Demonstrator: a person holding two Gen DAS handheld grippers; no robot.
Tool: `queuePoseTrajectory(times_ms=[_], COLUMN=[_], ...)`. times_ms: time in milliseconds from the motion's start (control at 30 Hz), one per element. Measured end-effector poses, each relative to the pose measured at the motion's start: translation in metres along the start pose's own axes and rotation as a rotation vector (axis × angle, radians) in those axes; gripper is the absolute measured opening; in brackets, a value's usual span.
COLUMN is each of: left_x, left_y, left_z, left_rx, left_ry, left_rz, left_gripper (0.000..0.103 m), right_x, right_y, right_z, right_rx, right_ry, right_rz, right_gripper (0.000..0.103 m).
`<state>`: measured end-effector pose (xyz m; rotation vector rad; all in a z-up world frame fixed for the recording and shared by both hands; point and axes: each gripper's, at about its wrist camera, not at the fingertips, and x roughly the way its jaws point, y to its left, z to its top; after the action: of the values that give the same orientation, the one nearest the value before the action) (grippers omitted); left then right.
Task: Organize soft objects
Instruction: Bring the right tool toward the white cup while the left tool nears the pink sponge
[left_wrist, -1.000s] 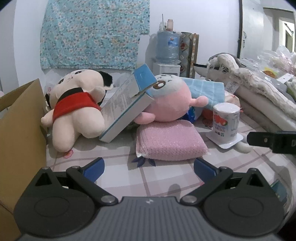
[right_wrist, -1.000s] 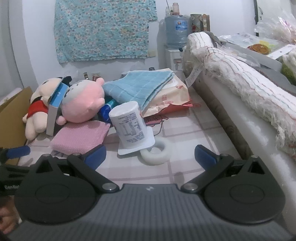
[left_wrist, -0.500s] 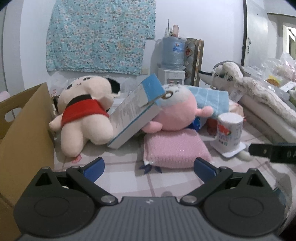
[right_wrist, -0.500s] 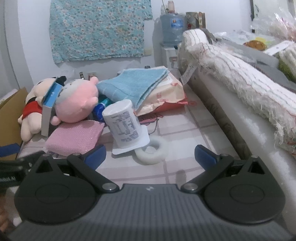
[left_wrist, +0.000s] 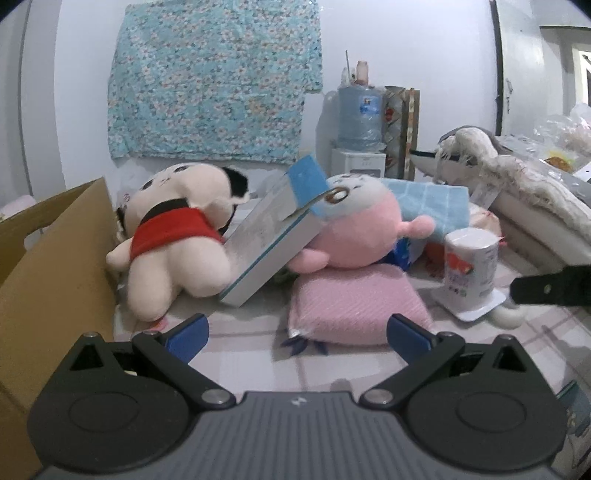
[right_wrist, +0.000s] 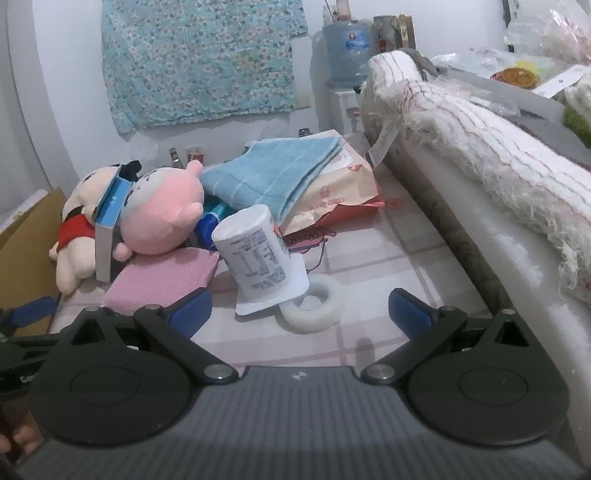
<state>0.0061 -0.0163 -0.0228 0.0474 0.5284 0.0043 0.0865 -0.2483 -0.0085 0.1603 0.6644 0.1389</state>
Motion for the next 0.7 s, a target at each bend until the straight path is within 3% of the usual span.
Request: queuePoseTrajectory(times_ms=[200,433,600,700], left_x=[0.001,0.01,0.015,0.011], left_y=[-0.01,-0.007,-0.006,-0.004], left_z=[-0.011,-0.007,-0.009,-0.013], left_rx=[0.035,-0.013,-0.019,-0.019], left_ry=[0.015,0.054,0.069,0.069], left_rz=[-0.016,-0.052,-0.055,-0.059], left_gripper=[0.103,0.102,0.101,0.101], right_x=[-0.002,0.0,0.004,0.0], right_y=[-0.006,-0.014,-0.014,-0.01], right_z=[-0.002,0.003,0.002,-0.001], right_rx=[0.029,0.076,0.114,0.082], right_ry=[-0.002,-0.02,0.02,0.009], right_rz=[0.005,0.014,0.086,0.065], right_gripper=[0.102,0.102,0.102,0.102])
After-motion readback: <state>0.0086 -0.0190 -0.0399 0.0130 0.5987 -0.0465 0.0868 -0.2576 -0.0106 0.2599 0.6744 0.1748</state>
